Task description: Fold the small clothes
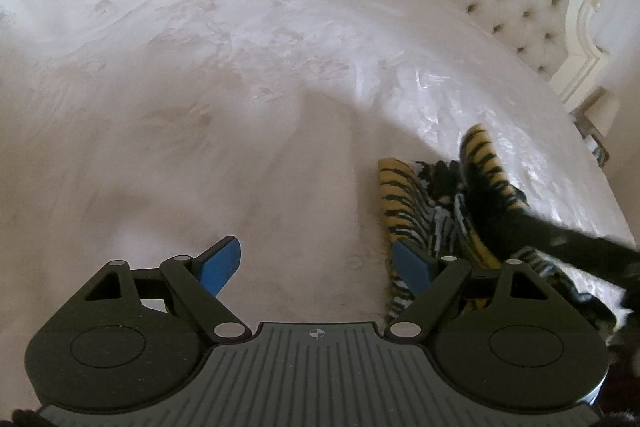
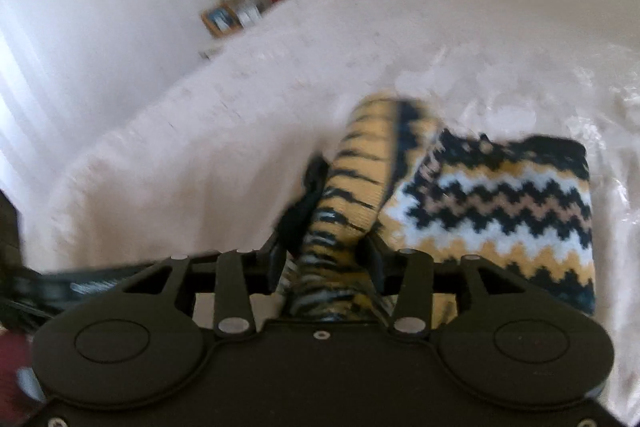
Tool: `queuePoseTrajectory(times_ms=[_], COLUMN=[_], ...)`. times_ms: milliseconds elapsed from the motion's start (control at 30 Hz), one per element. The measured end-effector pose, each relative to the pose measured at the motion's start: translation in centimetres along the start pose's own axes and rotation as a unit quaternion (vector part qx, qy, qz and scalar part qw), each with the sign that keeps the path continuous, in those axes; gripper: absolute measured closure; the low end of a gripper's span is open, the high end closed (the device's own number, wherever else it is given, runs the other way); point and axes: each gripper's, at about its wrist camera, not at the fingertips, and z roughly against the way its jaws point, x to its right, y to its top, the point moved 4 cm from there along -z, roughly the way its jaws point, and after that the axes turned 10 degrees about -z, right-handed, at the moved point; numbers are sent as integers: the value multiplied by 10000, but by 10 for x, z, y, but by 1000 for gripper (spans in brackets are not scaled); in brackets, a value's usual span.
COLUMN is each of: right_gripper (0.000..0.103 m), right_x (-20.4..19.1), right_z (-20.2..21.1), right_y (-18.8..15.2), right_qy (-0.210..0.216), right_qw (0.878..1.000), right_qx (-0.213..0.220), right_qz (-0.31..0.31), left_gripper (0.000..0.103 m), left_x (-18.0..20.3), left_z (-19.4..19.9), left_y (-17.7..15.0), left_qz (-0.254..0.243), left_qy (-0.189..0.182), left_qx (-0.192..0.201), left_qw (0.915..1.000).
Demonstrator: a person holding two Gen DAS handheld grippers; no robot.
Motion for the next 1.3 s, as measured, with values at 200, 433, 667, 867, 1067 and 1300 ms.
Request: queuePoseTrajectory(times_ms=[200, 433, 667, 867, 1067, 1300], right_gripper=[49, 46, 46, 43, 40, 40], right_x=[9, 21, 13, -10, -12, -10], right_z=[43, 59, 34, 18, 22, 24], right_y=[5, -26, -71, -102, -106, -110], right_qy=[83, -293, -114, 74, 218, 272], right_qw=[9987, 9983, 9964, 9888, 9890, 9900], right_qx=[507, 358, -130, -402, -382, -345], right_qz=[-67, 353, 826, 1437, 1410, 1338], left_gripper=[20, 20, 20, 20, 20, 24], left_x=[-1, 4, 25, 58, 107, 116], left_z=[0, 4, 17, 21, 6, -44], left_y=[-1, -2, 1, 12, 25, 16], left_qz=[17, -87, -511, -1035, -1845, -2256], left_qy=[-11, -68, -142, -239, -210, 340], left_qx=[-14, 121, 386, 408, 285, -343], left_qw=[10000, 9999, 9978, 9935, 9822, 9730])
